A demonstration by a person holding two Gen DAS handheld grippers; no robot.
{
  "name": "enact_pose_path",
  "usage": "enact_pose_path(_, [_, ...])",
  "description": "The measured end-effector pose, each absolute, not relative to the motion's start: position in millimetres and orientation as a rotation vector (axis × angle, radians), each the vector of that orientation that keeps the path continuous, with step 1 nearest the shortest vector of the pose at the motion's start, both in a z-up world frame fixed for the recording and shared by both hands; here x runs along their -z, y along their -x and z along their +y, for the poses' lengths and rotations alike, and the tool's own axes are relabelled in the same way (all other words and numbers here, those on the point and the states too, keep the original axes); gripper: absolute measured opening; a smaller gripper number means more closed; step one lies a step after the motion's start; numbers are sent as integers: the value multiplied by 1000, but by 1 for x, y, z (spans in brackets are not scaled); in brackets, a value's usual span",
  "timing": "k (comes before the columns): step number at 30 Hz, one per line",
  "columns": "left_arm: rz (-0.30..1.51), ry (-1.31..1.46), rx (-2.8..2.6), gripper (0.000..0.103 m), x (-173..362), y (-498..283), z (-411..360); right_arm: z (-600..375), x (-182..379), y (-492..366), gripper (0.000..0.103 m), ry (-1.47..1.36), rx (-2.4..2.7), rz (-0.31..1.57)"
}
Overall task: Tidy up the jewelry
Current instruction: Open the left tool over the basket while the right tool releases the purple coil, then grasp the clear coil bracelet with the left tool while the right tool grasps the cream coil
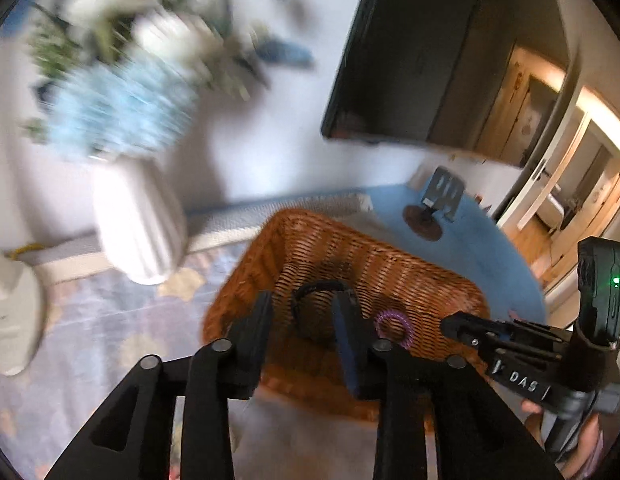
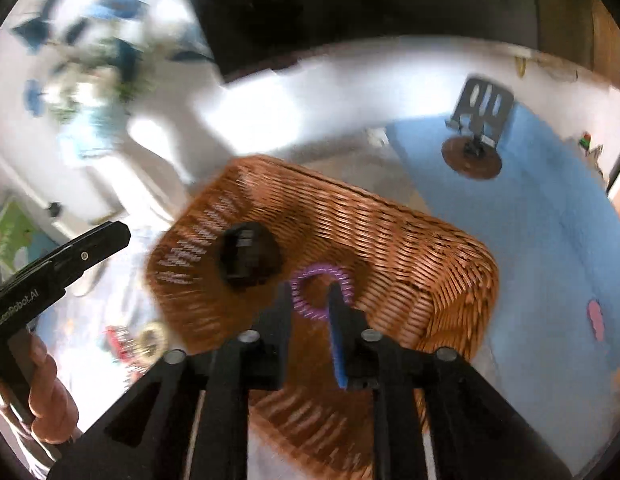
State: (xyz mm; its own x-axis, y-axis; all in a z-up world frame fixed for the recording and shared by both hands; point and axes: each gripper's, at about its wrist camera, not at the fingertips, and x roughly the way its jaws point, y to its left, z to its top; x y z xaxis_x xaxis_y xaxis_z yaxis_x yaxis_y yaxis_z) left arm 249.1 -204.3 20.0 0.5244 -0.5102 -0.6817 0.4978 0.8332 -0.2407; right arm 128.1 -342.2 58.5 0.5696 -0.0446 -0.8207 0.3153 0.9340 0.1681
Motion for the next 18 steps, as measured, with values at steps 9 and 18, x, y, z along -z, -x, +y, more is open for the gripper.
enact_pose_path(9, [717,4,575,49,-55,-151,-94,-246,-90,-66,38,-208,87,876])
enact_pose_path(18, [877,20,628,49,22,-103,-55,-201,-56,-68,38,-213,-26,969])
